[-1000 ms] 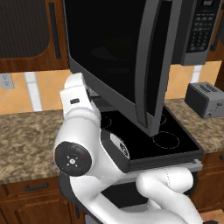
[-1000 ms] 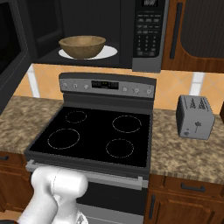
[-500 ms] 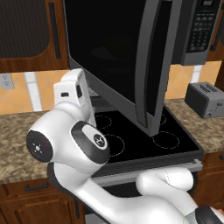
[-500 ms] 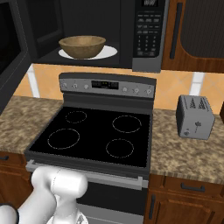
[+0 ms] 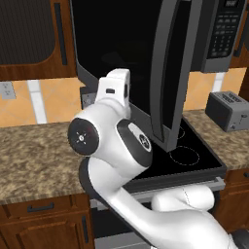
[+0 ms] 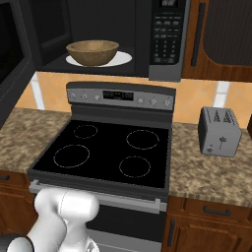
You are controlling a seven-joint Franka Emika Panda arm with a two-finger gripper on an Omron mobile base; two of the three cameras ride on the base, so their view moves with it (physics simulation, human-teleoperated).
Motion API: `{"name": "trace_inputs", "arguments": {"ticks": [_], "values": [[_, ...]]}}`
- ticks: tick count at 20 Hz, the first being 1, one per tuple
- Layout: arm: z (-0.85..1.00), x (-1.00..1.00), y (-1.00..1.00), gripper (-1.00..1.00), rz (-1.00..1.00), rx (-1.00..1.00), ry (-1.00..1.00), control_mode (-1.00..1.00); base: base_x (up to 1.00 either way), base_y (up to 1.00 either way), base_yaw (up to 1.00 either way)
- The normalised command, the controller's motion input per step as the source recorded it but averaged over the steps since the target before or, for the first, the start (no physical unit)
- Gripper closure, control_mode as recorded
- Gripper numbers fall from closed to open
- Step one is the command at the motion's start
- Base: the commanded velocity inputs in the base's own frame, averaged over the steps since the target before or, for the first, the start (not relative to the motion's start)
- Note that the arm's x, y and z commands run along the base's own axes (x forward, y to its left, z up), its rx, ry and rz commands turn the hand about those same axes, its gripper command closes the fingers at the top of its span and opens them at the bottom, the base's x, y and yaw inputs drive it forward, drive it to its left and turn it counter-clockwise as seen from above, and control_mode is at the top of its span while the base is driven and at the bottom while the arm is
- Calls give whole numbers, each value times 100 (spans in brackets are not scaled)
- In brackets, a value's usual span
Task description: Open the microwave, place the bowl with waffle inside the microwave, then close the microwave door and turn it on.
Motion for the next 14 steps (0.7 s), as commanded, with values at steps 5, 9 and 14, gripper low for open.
{"name": "trace_inputs", "arguments": {"ticks": [5,9,14], "values": [[0,18,-66,-100,0,11,-1,-100,0,0,0],[0,24,-76,-100,0,13,-1,-100,0,0,0],[0,51,-76,-100,0,18,0,-100,0,0,0]]}}
